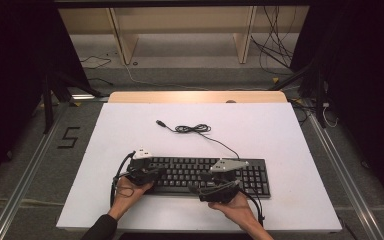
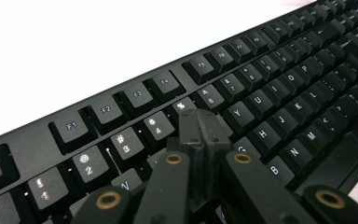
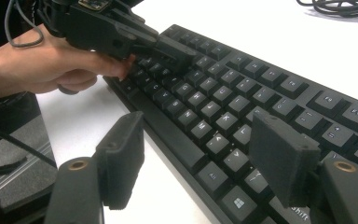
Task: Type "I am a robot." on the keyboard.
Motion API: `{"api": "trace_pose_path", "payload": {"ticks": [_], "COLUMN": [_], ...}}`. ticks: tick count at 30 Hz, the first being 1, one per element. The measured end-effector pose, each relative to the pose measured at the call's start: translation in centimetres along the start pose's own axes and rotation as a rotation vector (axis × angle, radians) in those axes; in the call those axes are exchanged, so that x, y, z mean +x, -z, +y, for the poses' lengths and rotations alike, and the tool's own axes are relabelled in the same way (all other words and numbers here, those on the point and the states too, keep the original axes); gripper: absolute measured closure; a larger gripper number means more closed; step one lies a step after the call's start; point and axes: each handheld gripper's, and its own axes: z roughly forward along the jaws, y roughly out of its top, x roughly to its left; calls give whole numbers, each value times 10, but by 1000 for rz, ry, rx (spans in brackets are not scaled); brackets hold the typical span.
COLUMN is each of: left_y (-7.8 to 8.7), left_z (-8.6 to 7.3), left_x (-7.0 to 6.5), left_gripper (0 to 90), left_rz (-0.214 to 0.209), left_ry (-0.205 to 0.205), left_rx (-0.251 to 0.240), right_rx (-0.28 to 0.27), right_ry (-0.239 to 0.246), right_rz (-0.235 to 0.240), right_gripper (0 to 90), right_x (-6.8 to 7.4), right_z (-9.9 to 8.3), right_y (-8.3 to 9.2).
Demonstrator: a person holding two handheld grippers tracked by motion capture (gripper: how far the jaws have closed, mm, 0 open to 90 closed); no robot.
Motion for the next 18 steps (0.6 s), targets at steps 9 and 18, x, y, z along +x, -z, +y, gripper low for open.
{"api": "trace_pose_path", "payload": {"ticks": [9, 18], "left_y": [12, 26], "left_z": [1, -2], "left_x": [2, 5], "left_gripper": [798, 644], "left_rz": [-24, -59], "left_ry": [24, 54], "left_rx": [-49, -89], "right_rx": [0, 3], "right_ry": [-4, -10], "right_rz": [-8, -24], "right_gripper": [367, 388], "right_x": [-3, -8], "right_z": [1, 4], "right_y": [-3, -7]}}
